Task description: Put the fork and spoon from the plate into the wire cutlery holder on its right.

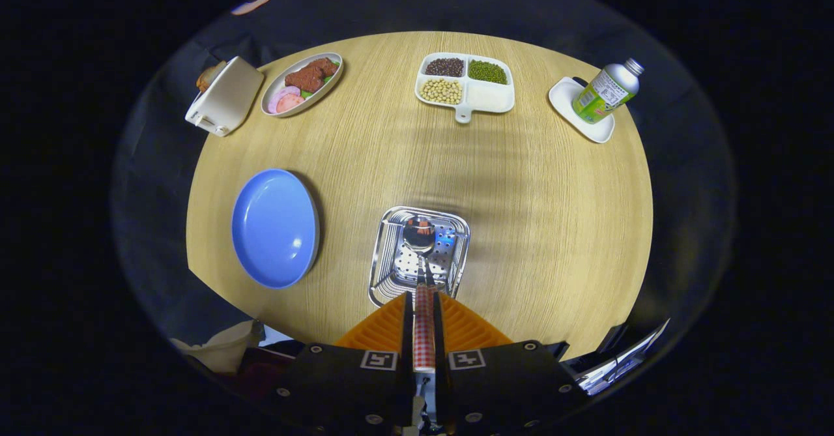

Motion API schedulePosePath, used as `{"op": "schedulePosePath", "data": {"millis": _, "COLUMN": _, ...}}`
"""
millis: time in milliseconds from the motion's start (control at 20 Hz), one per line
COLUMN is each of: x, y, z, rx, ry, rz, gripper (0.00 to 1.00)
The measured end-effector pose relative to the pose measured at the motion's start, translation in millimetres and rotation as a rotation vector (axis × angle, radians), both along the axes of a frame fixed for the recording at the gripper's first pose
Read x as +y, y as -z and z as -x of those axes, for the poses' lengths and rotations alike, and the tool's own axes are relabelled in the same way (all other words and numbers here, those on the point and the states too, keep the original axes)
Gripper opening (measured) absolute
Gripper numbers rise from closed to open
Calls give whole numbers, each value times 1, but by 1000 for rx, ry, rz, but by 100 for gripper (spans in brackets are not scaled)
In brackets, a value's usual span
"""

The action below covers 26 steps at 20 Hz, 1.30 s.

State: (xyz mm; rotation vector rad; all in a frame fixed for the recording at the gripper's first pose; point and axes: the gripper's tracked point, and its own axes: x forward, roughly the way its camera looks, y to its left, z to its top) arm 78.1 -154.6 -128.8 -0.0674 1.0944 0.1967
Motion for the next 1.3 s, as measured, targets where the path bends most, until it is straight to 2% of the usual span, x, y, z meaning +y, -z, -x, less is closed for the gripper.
{"op": "schedulePosePath", "data": {"millis": 200, "x": -4, "y": -20, "z": -1, "rx": -80, "ry": -1, "rz": -35, "gripper": 22}}
{"op": "schedulePosePath", "data": {"millis": 300, "x": -7, "y": -39, "z": -2, "rx": -155, "ry": -10, "rz": -46, "gripper": 22}}
{"op": "schedulePosePath", "data": {"millis": 350, "x": -11, "y": -53, "z": -2, "rx": -203, "ry": -6, "rz": -50, "gripper": 29}}
{"op": "schedulePosePath", "data": {"millis": 500, "x": -14, "y": -91, "z": -3, "rx": -349, "ry": -2, "rz": -75, "gripper": 34}}
{"op": "schedulePosePath", "data": {"millis": 700, "x": -23, "y": -150, "z": 3, "rx": -559, "ry": -13, "rz": -79, "gripper": 59}}
{"op": "schedulePosePath", "data": {"millis": 900, "x": -46, "y": -203, "z": 17, "rx": -769, "ry": 23, "rz": -92, "gripper": 73}}
{"op": "schedulePosePath", "data": {"millis": 1050, "x": -71, "y": -222, "z": 26, "rx": -884, "ry": 68, "rz": -88, "gripper": 90}}
{"op": "schedulePosePath", "data": {"millis": 1150, "x": -85, "y": -229, "z": 33, "rx": -945, "ry": 101, "rz": -82, "gripper": 98}}
{"op": "schedulePosePath", "data": {"millis": 1300, "x": -102, "y": -234, "z": 42, "rx": -1020, "ry": 149, "rz": -95, "gripper": 98}}
